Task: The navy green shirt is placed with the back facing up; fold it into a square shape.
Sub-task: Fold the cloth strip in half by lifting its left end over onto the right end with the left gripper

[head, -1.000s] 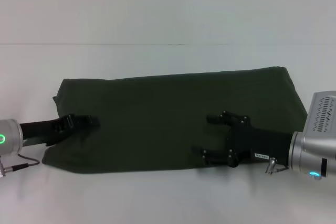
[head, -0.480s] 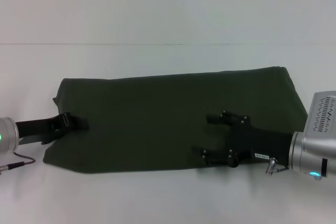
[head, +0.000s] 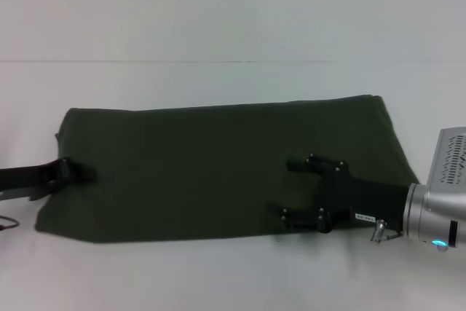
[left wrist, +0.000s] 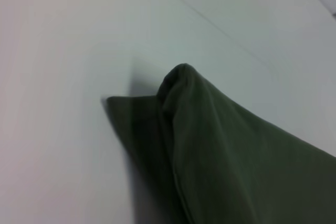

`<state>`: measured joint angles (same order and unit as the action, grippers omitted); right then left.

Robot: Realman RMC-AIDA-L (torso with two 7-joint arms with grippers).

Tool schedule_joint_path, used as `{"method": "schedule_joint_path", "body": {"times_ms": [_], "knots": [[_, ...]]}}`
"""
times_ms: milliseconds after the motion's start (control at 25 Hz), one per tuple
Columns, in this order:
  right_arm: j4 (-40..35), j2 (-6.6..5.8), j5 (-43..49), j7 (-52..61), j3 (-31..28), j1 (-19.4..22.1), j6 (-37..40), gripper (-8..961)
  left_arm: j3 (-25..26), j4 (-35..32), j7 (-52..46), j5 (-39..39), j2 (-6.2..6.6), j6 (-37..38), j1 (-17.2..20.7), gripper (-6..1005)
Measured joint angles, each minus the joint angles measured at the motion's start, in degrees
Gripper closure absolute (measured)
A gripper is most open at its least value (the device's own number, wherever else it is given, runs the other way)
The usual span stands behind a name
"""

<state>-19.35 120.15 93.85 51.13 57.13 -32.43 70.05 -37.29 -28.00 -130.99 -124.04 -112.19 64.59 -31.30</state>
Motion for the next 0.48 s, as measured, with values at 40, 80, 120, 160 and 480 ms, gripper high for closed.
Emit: {"method": "schedule_joint_path", "body": {"times_ms": [40,80,120,160,480], "knots": [[0.0,-0.05,0.0,0.0,0.0,0.1,0.0,28,0.1,-0.1,-0.4,-0.4,0.56,0.1,0.3,919],[0.0,-0.08,0.0,0.0,0.0,0.1,0.0,28,0.5,-0.4,-0.8,-1.0,1.25,0.3,0.7,918],[0.0,-0.10,0.0,0.1,0.0,0.2,0.1,28,0.9,-0.8,-1.3,-1.5,1.80,0.5,1.0,918],[0.0,-0.12,-0.1,0.1,0.0,0.3,0.1,28,1.3,-1.3,-1.7,-2.1,2.30,0.8,1.3,918],[-0.2,-0.10,-0.8,0.1,-0.1,0.6,0.2,28,6.2,-6.1,-4.8,-6.3,3.66,4.7,1.8,919]]}}
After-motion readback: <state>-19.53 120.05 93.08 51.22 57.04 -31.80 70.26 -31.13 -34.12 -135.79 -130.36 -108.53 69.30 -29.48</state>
